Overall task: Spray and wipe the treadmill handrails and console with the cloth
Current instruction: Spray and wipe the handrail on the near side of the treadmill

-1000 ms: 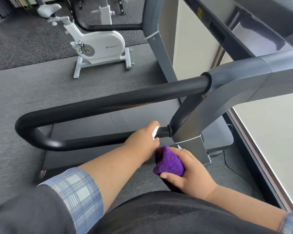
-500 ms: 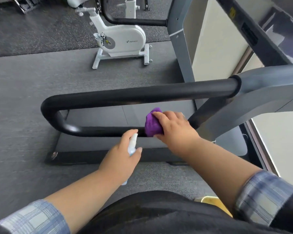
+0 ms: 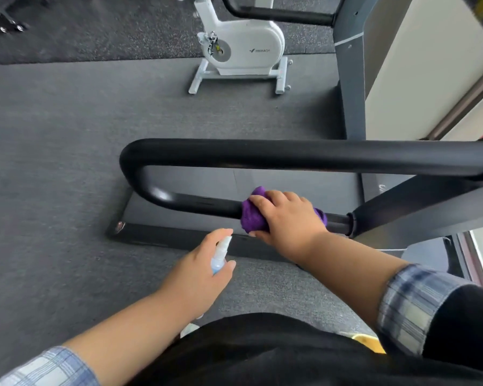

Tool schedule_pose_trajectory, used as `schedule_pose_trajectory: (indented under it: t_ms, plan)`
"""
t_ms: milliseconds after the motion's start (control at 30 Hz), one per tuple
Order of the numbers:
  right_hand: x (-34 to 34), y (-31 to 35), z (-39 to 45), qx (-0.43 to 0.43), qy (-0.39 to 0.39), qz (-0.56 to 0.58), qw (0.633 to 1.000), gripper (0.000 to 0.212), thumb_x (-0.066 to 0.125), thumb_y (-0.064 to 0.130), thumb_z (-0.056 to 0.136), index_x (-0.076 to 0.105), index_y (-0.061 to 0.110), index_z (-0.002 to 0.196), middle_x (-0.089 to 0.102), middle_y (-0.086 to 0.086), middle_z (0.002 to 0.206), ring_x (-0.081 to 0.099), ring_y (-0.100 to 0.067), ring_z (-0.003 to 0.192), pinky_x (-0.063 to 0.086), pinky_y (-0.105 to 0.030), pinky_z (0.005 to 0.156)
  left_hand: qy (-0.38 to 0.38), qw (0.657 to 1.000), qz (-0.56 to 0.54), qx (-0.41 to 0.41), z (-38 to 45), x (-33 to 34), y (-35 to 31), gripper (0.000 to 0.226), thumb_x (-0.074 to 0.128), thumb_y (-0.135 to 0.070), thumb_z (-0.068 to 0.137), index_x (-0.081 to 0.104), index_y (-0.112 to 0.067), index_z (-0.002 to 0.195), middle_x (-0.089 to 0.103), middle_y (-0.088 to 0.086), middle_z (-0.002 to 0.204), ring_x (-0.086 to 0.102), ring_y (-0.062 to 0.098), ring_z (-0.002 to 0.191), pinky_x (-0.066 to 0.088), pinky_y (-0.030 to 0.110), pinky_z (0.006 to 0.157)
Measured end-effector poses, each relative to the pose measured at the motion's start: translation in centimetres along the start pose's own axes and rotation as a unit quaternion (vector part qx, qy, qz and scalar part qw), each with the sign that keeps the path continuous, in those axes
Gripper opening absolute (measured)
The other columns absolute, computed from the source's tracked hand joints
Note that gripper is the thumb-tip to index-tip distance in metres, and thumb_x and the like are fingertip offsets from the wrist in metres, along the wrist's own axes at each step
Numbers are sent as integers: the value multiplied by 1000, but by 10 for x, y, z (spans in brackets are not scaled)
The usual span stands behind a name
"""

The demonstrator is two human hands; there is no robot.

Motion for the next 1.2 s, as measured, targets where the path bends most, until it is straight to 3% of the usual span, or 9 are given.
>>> schedule_pose_trajectory:
  t_ms: [100, 200, 300, 433, 533, 667, 900, 1033, 1200]
  plan:
    - [5, 18, 13, -19, 7, 3, 1000, 76, 57, 68, 86, 34, 31, 148, 51, -4, 139, 52, -32, 119, 47, -49, 95, 16, 1000, 9, 16, 7, 6, -9, 57, 63, -46, 91, 26, -67, 129, 52, -25, 107, 47, 5, 84, 35, 8, 68]
    - [3, -8, 2, -10, 21, 39, 999, 75, 60, 66, 85, 32, 36, 147, 53, -2, 135, 52, -32, 117, 52, -49, 89, 50, 998, 10, 28, 15, 12, -24, 54, 59, -50, 91, 26, -68, 129, 58, -24, 103, 54, 7, 79, 44, 25, 68]
    - [1, -63, -26, 55, 29, 47, 997, 78, 52, 75, 79, 33, 37, 144, 57, 0, 127, 54, -32, 112, 53, -50, 89, 61, 997, 2, 49, 24, 11, -33, 52, 58, -50, 92, 25, -71, 127, 56, -26, 93, 57, -10, 68, 38, 11, 56]
    - [3, -82, -41, 81, 15, 18, 996, 81, 38, 84, 78, 41, 33, 140, 61, 0, 120, 56, -32, 105, 53, -49, 87, 49, 997, 5, 65, 25, 2, -29, 54, 59, -49, 93, 22, -67, 129, 51, -26, 99, 53, -8, 82, 33, 4, 65]
    - [2, -62, -27, 89, 11, 21, 996, 79, 36, 85, 77, 43, 34, 137, 62, 3, 120, 57, -31, 105, 55, -48, 82, 37, 997, 6, 71, 23, -13, -15, 54, 58, -49, 92, 23, -68, 129, 44, -46, 95, 44, -30, 91, 34, -1, 64]
    - [3, -11, 4, 54, 6, 13, 998, 76, 46, 80, 79, 42, 34, 139, 61, 2, 124, 58, -31, 108, 56, -47, 79, 23, 998, -16, 59, 24, -33, 8, 53, 58, -52, 89, 26, -67, 128, 39, -61, 103, 40, -33, 96, 34, -4, 72]
    - [17, 129, 97, -45, -4, 15, 999, 75, 52, 61, 90, 23, 29, 152, 50, -3, 135, 53, -31, 111, 51, -42, 77, 45, 996, -31, 72, 19, -58, 53, 57, 63, -45, 86, 29, -62, 129, 56, -27, 110, 53, -5, 97, 36, 2, 82]
    - [14, 139, 105, -29, -17, 33, 999, 81, 48, 70, 88, 27, 28, 154, 50, -2, 138, 52, -30, 112, 52, -45, 85, 51, 994, -25, 97, 18, -78, 77, 56, 55, -55, 81, 30, -61, 130, 54, -35, 108, 49, -23, 96, 31, -2, 86]
    - [9, 108, 86, 13, -12, 52, 998, 76, 64, 58, 83, 44, 25, 148, 56, -4, 134, 54, -31, 114, 50, -48, 94, 66, 989, -28, 130, 33, -91, 94, 57, 65, -43, 89, 29, -63, 129, 51, -43, 95, 51, -18, 90, 34, -1, 78]
Point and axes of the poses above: each hand's wrist, its own z-axis towards the middle knuckle, its own x-axis out of the palm, y = z × x, the point moved 8 cm from there along z, towards the middle knuckle
